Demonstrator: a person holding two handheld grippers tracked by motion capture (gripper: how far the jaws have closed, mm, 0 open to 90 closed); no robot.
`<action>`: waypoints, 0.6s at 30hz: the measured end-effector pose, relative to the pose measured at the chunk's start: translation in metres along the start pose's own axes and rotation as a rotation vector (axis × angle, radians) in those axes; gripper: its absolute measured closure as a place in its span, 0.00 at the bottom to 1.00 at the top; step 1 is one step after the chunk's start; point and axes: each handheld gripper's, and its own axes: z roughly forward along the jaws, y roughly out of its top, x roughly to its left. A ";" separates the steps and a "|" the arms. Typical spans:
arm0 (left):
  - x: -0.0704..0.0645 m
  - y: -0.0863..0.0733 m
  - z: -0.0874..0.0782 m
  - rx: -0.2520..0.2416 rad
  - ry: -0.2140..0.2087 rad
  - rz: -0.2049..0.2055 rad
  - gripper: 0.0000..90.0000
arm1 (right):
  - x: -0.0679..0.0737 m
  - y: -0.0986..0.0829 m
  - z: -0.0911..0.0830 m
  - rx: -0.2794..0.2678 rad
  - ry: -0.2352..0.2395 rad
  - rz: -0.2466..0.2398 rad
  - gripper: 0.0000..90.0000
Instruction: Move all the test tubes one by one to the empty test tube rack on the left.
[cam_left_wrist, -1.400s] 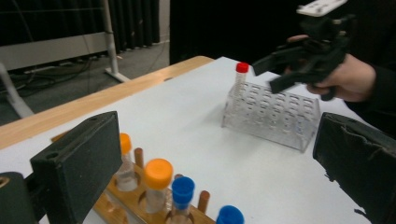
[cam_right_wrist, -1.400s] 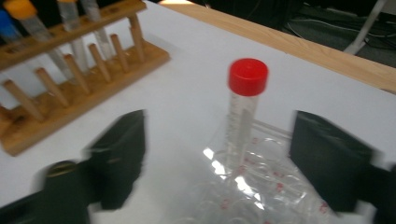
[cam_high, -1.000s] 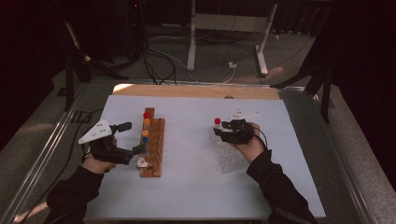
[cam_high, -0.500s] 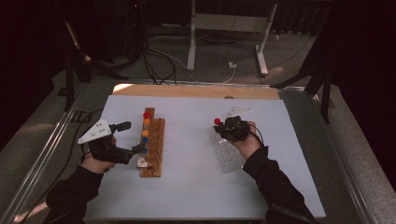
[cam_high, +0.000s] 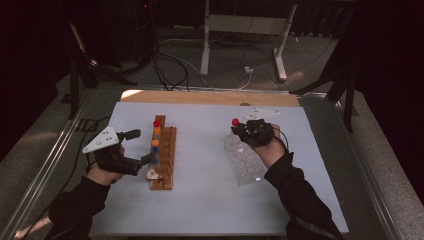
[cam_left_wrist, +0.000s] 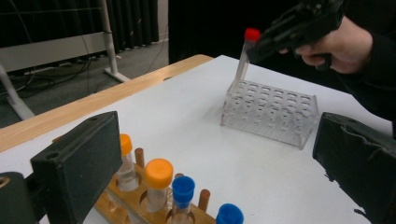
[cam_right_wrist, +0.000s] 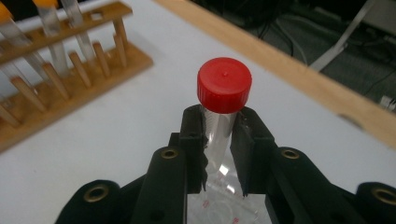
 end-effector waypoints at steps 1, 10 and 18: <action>0.000 0.001 0.000 0.001 -0.005 0.002 0.03 | 0.000 0.002 -0.003 -0.008 0.000 0.000 0.84; -0.011 0.014 0.006 -0.003 -0.046 0.017 0.03 | 0.013 0.013 -0.034 -0.094 0.069 -0.035 0.84; -0.025 0.021 0.019 0.005 -0.091 0.031 0.03 | 0.043 -0.001 -0.033 -0.073 0.165 -0.084 0.84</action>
